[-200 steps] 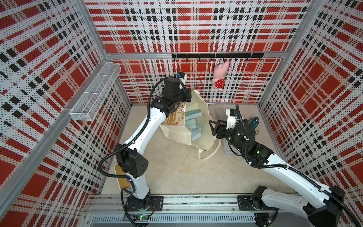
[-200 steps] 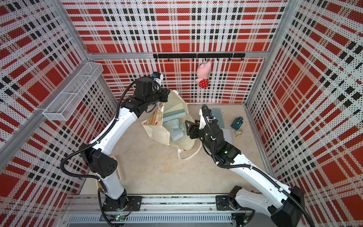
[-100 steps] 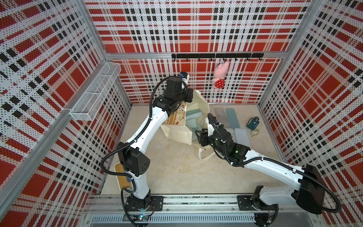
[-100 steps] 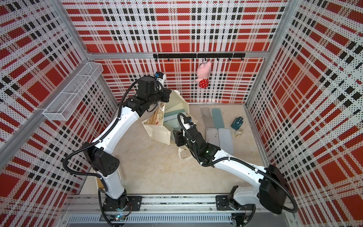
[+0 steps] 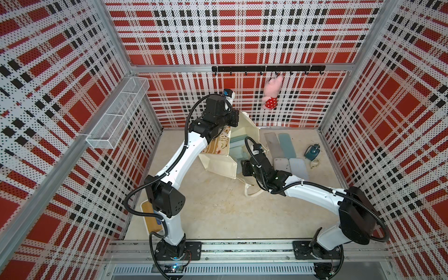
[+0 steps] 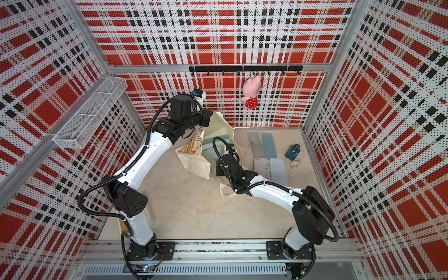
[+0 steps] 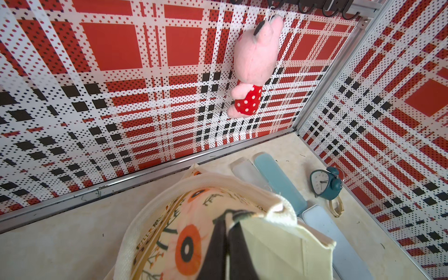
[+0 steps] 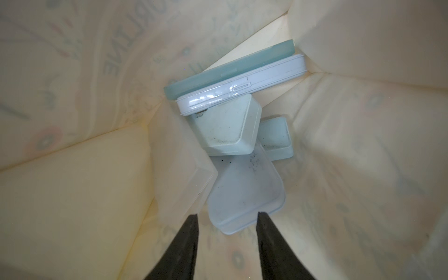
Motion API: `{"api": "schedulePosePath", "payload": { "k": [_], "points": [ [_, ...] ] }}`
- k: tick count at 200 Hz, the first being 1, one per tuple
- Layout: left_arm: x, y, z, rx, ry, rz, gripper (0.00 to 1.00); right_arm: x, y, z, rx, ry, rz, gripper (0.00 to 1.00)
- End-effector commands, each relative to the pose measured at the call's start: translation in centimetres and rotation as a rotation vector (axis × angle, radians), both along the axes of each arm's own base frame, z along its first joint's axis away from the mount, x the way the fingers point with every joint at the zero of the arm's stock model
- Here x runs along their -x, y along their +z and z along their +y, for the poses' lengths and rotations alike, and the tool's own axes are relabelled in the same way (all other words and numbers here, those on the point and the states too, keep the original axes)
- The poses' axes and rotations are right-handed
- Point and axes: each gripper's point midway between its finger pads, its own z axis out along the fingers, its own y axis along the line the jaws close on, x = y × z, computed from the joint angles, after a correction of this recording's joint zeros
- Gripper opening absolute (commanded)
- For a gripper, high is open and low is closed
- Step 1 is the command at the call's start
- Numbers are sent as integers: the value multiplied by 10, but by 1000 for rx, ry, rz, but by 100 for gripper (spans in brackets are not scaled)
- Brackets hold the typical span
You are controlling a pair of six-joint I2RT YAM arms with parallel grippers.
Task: Take out the pencil case from the canvas bag
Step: Pick up the pencil case from the canvas bag.
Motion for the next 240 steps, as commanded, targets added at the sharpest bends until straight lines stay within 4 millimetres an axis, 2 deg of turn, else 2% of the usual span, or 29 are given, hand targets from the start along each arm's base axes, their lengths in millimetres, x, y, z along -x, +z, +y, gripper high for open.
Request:
{"api": "schedulePosePath", "payload": {
  "k": [1,29,86,149,196,240],
  "points": [
    [23,87,-3,104,-47,-208,0,-12,-1,1,-55,-62,47,49],
    [27,88,-6,108,-56,-209,0,-28,-5,-5,-126,-125,90,57],
    [33,91,-9,109,-69,-213,0,-56,-18,-1,-238,-162,166,73],
    [38,89,-9,92,-87,-219,0,-62,-25,-6,-370,-188,228,87],
    [40,87,-10,88,-103,-215,0,-66,-31,-3,-444,-174,246,87],
    [45,87,-11,89,-121,-217,0,-73,-30,0,-489,-159,246,74]
  ]
}}
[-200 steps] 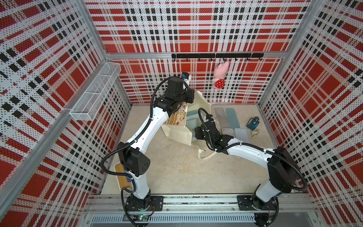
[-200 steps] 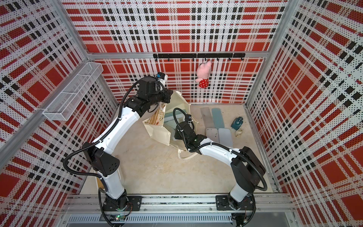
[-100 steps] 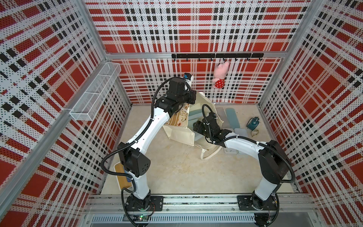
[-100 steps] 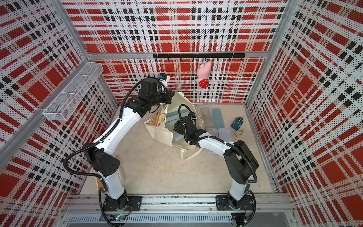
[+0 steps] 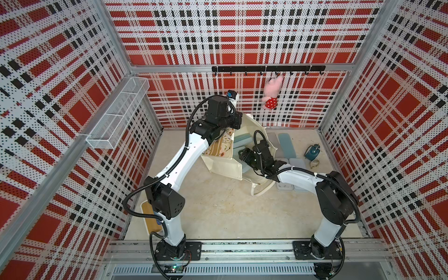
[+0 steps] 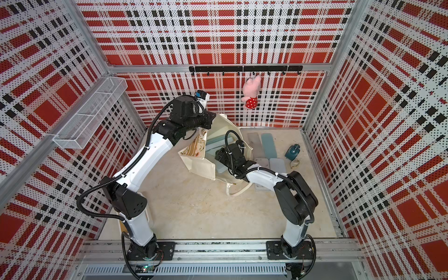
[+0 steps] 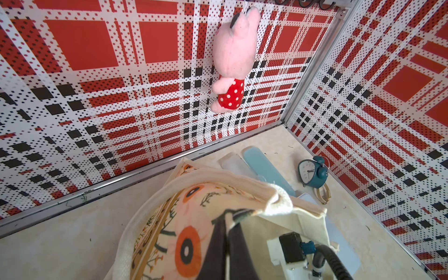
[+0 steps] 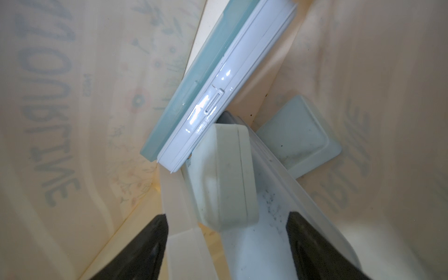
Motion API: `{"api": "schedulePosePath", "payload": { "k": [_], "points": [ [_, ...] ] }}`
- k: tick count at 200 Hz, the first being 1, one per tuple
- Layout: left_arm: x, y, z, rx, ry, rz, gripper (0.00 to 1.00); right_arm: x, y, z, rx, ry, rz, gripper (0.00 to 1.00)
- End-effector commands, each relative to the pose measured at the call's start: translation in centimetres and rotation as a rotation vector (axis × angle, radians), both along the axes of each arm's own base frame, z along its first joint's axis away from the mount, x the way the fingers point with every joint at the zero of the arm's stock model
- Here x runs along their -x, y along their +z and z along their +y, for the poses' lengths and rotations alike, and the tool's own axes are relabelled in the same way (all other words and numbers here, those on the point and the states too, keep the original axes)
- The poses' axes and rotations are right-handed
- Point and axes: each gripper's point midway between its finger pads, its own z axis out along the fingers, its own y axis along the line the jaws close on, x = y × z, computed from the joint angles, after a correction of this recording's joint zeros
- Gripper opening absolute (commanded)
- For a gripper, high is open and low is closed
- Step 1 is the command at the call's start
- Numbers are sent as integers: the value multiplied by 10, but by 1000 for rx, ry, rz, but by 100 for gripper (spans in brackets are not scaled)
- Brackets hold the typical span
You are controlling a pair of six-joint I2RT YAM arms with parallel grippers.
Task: Take out the pencil case from the canvas bag
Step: Pick up the pencil case from the canvas bag.
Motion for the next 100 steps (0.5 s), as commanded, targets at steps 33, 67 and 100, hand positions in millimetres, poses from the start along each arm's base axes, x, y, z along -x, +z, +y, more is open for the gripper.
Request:
{"api": "schedulePosePath", "payload": {
  "k": [33,67,100],
  "points": [
    [31,87,1,109,-66,-215,0,-12,1,1,-77,-9,-6,66],
    [33,89,2,111,-71,-220,0,-14,-1,3,-104,-3,4,59],
    [35,90,1,114,-82,-221,0,-15,-2,5,-119,4,8,53]
  ]
}}
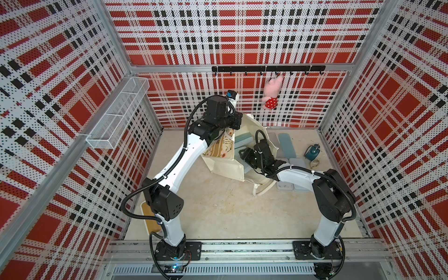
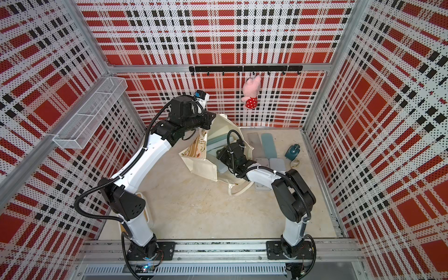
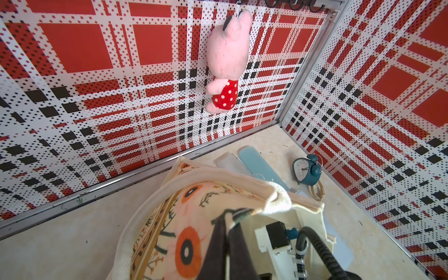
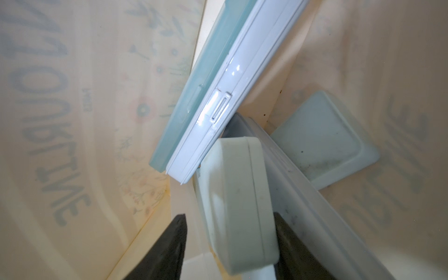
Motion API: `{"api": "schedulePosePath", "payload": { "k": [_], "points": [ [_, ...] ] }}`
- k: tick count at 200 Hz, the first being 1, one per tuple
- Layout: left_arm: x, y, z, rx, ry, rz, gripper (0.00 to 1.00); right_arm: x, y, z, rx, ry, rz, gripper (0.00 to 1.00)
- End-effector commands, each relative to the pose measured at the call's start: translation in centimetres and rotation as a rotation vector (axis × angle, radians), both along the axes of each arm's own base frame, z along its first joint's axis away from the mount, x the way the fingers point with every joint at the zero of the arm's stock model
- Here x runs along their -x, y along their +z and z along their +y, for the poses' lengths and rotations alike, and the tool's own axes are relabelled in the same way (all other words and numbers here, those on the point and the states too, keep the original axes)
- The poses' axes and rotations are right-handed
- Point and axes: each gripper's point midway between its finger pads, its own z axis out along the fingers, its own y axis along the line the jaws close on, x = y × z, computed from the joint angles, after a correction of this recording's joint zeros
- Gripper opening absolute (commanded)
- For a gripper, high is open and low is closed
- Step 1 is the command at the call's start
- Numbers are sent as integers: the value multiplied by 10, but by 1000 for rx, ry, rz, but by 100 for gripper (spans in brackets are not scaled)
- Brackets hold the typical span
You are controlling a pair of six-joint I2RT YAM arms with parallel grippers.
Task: Take out the pencil case from the canvas bag
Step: Pick up the pencil case from the canvas bag.
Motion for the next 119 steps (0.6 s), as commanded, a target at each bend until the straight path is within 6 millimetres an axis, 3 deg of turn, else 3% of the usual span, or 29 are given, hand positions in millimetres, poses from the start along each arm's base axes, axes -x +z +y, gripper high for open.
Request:
{"api": "schedulePosePath", "payload": {
  "k": [1,66,119],
  "points": [
    [28,85,2,108,-57,-216,0,-6,0,0,-36,-12,-5,52],
    [26,83,11,100,-14,-221,0,-2,12,-5,-42,-18,-43,37],
    [5,79,39,137,101,-195,0,13,54,-9,-14,11,-159,32]
  ]
}}
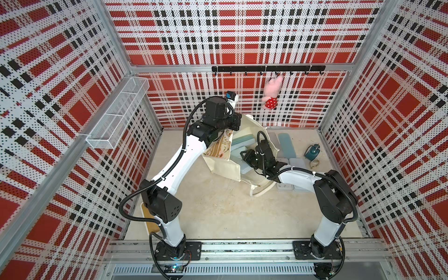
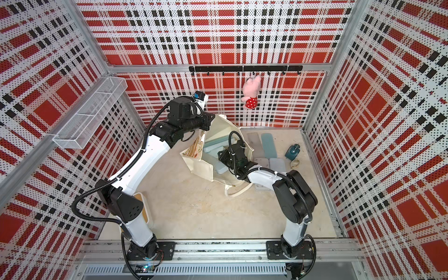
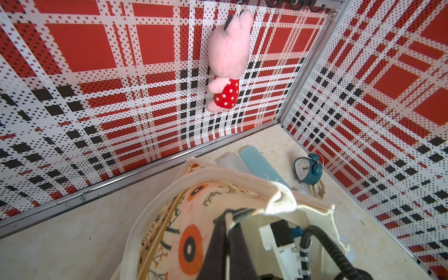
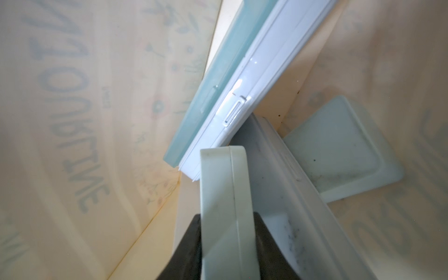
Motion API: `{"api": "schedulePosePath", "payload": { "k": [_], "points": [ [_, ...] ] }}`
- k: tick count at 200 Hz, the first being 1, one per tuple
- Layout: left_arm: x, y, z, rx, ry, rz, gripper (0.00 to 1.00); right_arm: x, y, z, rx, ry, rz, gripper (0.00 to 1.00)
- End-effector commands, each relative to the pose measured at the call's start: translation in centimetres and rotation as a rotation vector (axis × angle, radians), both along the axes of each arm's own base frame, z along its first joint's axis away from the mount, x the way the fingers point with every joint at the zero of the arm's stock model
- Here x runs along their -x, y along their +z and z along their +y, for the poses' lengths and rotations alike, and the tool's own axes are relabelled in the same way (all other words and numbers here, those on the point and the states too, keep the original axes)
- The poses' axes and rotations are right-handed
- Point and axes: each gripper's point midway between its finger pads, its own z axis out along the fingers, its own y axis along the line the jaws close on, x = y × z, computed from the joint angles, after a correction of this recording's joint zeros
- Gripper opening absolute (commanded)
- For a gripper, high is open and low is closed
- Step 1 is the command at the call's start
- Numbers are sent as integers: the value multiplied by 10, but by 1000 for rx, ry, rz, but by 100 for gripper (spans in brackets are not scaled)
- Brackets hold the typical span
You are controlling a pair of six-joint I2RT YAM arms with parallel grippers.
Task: Take out the pencil case from the canvas bag
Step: Pick up the pencil case from the canvas bag, then place the pencil case at the center of the board.
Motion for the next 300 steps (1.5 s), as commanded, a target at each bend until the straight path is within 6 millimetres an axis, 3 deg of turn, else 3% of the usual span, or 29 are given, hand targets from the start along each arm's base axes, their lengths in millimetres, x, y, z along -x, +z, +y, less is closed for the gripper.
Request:
{"api": "schedulePosePath", "payload": {
  "k": [1,103,187,269,275,300],
  "points": [
    [6,79,28,129,67,-190,0,4,41,-7,9,-12,-113,32],
    [-10,72,72,177,170,-178,0,52,97,-15,124,47,-290,30],
    [-20,67,102,171,215,-173,0,87,145,-45,165,72,-512,28],
    [-27,63,121,158,261,-168,0,101,181,-74,330,94,-682,23],
    [-32,62,138,155,296,-170,0,102,182,-75,351,99,-688,22],
    [-39,61,149,147,320,-164,0,108,187,-71,423,166,-762,15]
  ]
}}
